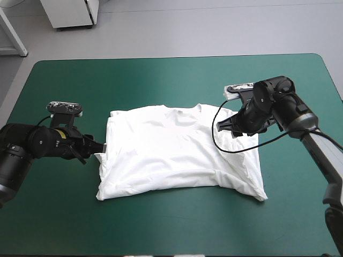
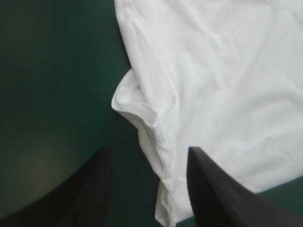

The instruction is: Fold the cloth

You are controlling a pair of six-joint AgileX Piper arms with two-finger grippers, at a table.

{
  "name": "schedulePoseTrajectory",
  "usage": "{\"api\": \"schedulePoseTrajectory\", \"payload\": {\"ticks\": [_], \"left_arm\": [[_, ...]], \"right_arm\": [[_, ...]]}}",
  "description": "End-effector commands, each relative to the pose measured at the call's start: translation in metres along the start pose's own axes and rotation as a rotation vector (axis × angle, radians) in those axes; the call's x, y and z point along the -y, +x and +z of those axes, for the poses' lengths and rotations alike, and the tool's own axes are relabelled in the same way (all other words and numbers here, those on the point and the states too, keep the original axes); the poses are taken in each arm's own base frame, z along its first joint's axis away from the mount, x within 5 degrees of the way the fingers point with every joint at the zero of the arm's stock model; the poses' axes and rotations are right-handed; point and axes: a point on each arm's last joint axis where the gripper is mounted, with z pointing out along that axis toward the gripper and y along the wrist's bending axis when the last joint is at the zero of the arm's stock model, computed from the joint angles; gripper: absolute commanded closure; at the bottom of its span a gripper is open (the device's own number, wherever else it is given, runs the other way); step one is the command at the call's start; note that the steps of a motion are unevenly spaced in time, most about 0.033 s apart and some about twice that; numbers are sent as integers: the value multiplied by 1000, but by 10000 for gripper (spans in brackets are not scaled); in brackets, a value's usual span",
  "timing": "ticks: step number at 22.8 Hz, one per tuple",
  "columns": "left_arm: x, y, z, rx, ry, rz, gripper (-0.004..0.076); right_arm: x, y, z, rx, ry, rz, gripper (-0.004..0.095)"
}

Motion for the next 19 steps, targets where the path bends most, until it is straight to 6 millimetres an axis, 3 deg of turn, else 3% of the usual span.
{"api": "schedulePoseTrajectory", "payload": {"ticks": [1, 4, 8, 15, 19], "left_arm": [[1, -14, 19, -32, 10, -41, 370], [-1, -19, 61, -163, 4, -63, 370], [-3, -26, 93, -187, -6, -95, 370], [-13, -23, 133, -297, -55, -139, 370], [-29, -22, 141, -320, -79, -190, 370]], "right_arm": [[3, 14, -55, 139, 3, 26, 466], [6, 26, -83, 219, 19, 21, 466], [10, 35, -99, 270, 47, 25, 466], [10, 35, -101, 274, 46, 25, 466], [10, 35, -101, 274, 49, 17, 466]]}}
